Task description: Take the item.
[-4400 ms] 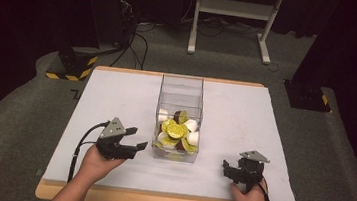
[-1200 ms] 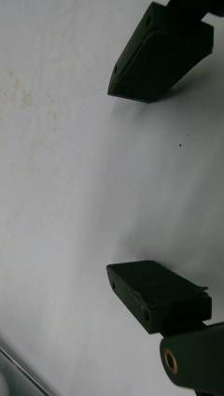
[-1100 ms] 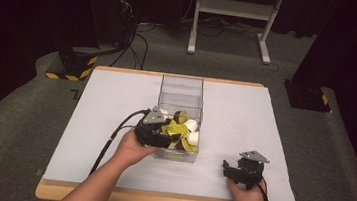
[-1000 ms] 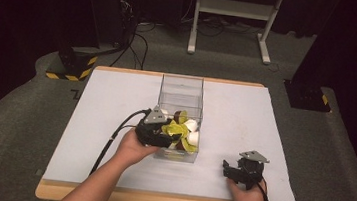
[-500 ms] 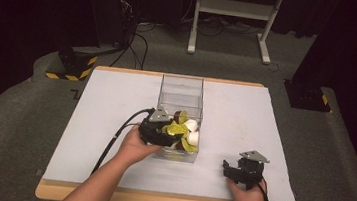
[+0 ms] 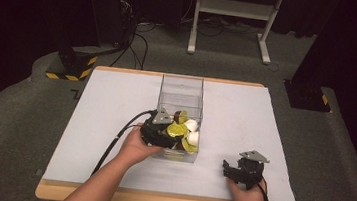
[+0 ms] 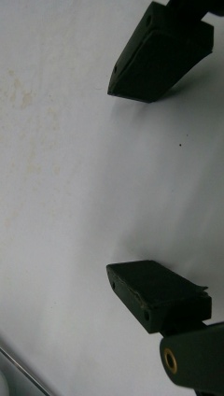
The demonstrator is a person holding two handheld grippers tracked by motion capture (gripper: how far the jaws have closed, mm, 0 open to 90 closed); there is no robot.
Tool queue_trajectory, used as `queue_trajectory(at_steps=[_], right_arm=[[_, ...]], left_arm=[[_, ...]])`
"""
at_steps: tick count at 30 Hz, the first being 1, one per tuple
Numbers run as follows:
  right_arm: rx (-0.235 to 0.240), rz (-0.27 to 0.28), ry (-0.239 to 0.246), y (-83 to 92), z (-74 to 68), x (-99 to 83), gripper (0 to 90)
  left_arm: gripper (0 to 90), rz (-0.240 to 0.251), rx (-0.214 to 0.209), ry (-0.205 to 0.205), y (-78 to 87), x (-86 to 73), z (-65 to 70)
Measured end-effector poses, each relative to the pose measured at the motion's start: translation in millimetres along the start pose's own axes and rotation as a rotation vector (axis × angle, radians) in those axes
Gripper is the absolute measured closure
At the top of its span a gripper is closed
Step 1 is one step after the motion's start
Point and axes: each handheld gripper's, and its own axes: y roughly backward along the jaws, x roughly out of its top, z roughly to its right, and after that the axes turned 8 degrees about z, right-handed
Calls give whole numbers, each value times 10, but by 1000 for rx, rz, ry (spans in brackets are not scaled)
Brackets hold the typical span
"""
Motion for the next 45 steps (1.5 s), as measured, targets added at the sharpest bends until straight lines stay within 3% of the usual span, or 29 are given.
queue_trajectory(at_steps=[11,25,32,33,35,45], right_arm=[[0,0,-1,0,0,0,129],[-2,-2,-2,2,-2,1,129],[-2,-2,-1,3,-2,2,130],[-2,-2,-2,3,-2,2,130],[-2,-2,-1,3,-3,2,130],[-2,-2,-1,2,-2,2,130]], left_arm=[[373,-3,-6,5,21,-47,-13],[375,46,-22,56,119,-18,-22],[375,57,-41,59,213,30,-36],[375,71,-37,83,219,33,-21],[375,64,-43,70,242,42,-35],[376,94,-48,103,404,57,-78]])
